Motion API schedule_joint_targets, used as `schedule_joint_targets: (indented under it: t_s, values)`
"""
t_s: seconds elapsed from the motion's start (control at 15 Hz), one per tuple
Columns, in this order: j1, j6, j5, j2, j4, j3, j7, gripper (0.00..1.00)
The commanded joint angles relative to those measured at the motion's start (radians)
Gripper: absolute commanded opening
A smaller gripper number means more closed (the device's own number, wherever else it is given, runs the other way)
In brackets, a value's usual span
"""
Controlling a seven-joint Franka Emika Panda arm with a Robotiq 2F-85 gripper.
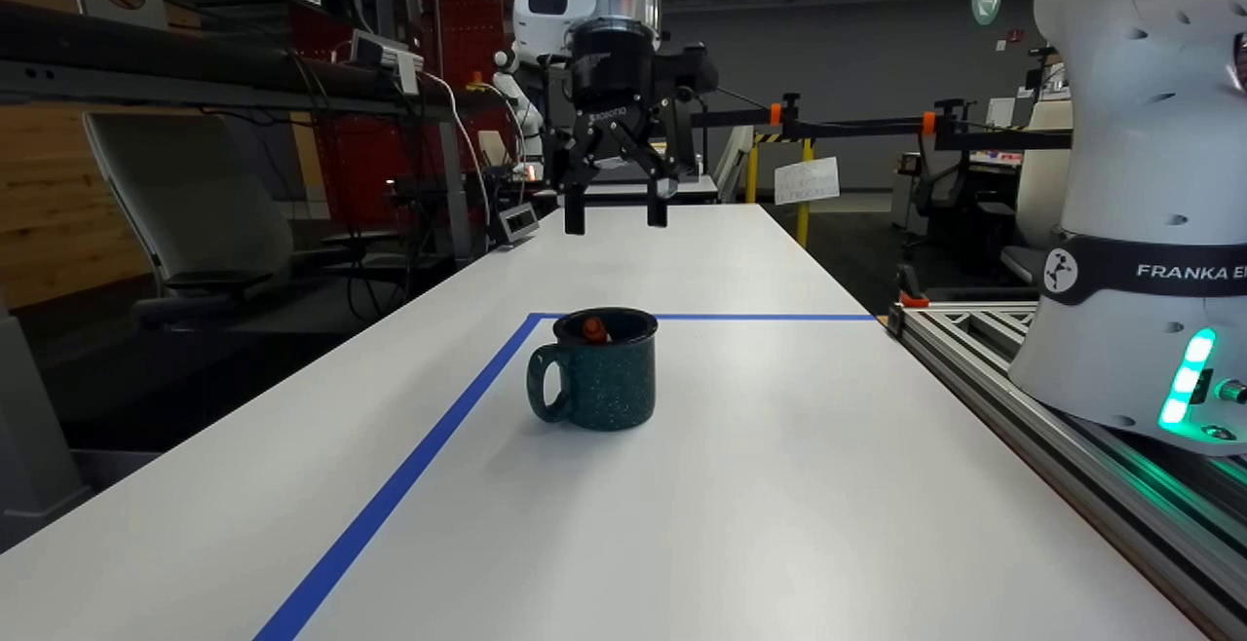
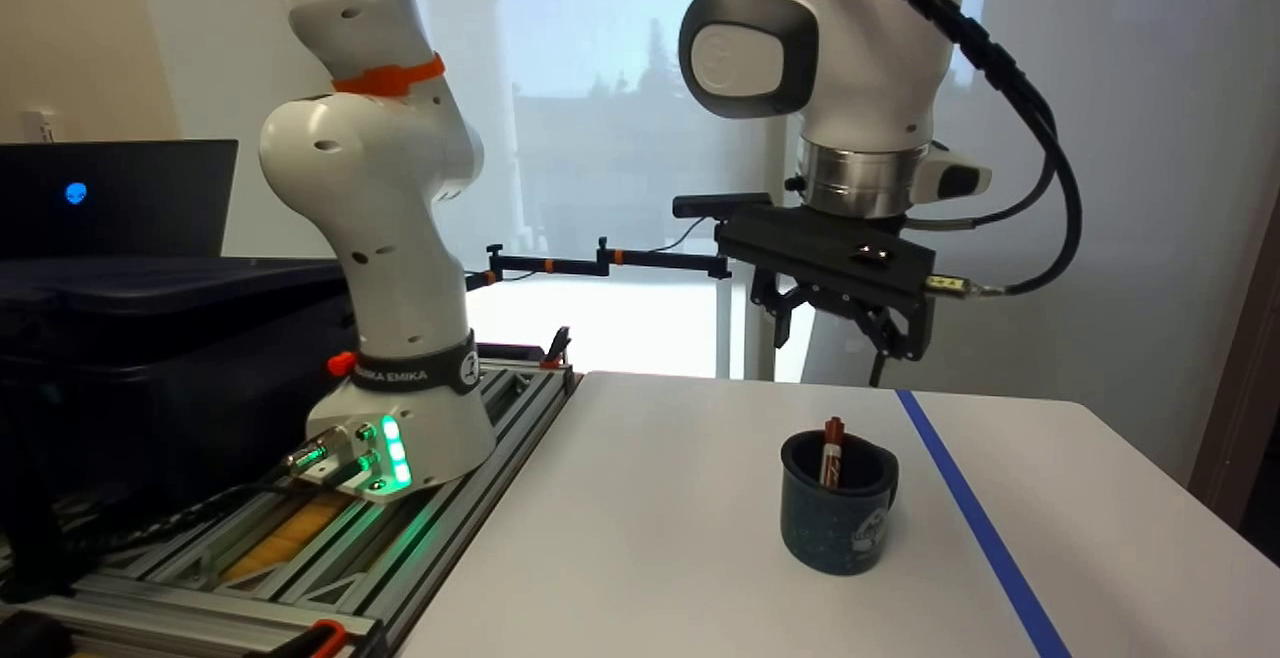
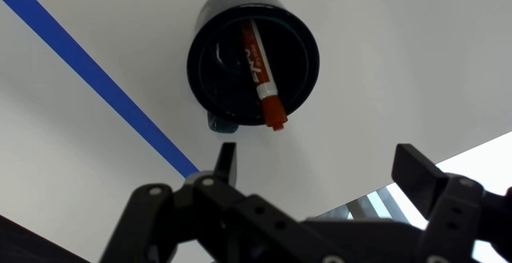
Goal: Remove the marker from the cup
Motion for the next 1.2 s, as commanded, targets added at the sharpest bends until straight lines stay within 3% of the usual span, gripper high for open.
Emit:
schedule_joint_targets:
  t_s: [0.0, 0.6, 0.67, 0.73, 0.8, 0.87, 0.93, 1.0, 1.07, 1.13]
  values:
    - [-0.018, 0.021, 0.06, 0.044, 0.007, 0.015, -0.101, 1.0]
    - [-0.07, 0.055, 0.2, 0.141, 0.035, 0.045, -0.307, 1.0]
    - [-0.077, 0.056, 0.201, 0.149, 0.038, 0.049, -0.314, 0.9]
    - [-0.084, 0.053, 0.207, 0.158, 0.043, 0.052, -0.326, 0.87]
    - [-0.09, 0.05, 0.208, 0.165, 0.047, 0.056, -0.331, 0.67]
    - [-0.097, 0.052, 0.213, 0.176, 0.053, 0.061, -0.336, 0.76]
    - [-0.103, 0.054, 0.217, 0.183, 0.057, 0.065, -0.345, 0.77]
    - [-0.11, 0.052, 0.22, 0.192, 0.062, 0.068, -0.35, 0.63]
    - [-0.116, 0.053, 0.22, 0.2, 0.066, 0.072, -0.353, 0.69]
    - [-0.122, 0.052, 0.219, 0.209, 0.071, 0.075, -0.358, 0.58]
